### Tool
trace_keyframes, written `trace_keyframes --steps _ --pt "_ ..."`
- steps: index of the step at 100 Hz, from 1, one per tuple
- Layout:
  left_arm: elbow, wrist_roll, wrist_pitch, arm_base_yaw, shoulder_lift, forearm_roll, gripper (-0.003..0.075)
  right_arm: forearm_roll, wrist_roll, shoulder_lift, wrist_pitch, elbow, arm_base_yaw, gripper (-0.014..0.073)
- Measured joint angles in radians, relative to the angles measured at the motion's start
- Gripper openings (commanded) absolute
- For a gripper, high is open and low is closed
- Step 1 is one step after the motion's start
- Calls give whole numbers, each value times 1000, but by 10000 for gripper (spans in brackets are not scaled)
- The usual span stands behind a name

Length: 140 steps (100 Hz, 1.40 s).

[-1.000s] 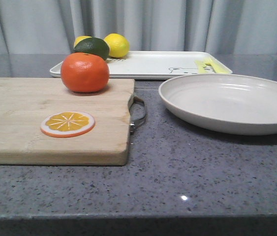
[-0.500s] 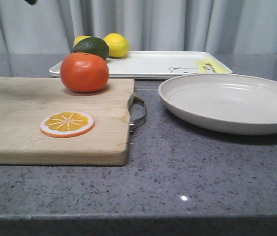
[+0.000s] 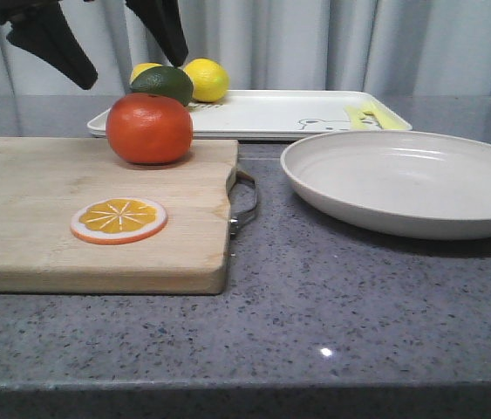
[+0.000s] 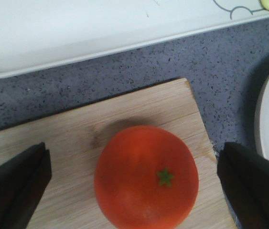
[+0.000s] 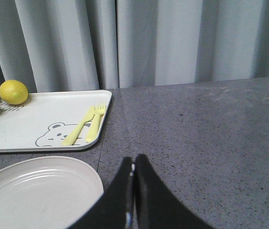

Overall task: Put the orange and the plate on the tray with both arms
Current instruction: 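Lower the left gripper onto the orange on the cutting board and grasp it, then lift the orange with the left gripper and carry it over the white plate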

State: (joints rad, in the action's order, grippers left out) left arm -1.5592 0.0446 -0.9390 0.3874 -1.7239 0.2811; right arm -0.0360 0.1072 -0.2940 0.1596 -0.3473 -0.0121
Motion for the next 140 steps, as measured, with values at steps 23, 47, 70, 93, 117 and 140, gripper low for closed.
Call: trace_keyframes --steps 23,47,70,93,117,140 --pt "-31 0 -28 13 -69 10 658 0 0 0 2 0 0 -57" --pt "-33 0 -54 39 -109 10 650 0 0 0 9 0 0 -57" --pt "-33 0 -81 45 -121 8 452 0 0 0 9 0 0 -57" --pt "-33 0 -89 45 -121 21 303 0 0 0 9 0 0 -57" --pt "-105 0 -111 54 -121 61 304 0 0 0 9 0 0 -57" --pt "-209 0 -89 146 -121 64 304 0 0 0 12 0 0 -57"
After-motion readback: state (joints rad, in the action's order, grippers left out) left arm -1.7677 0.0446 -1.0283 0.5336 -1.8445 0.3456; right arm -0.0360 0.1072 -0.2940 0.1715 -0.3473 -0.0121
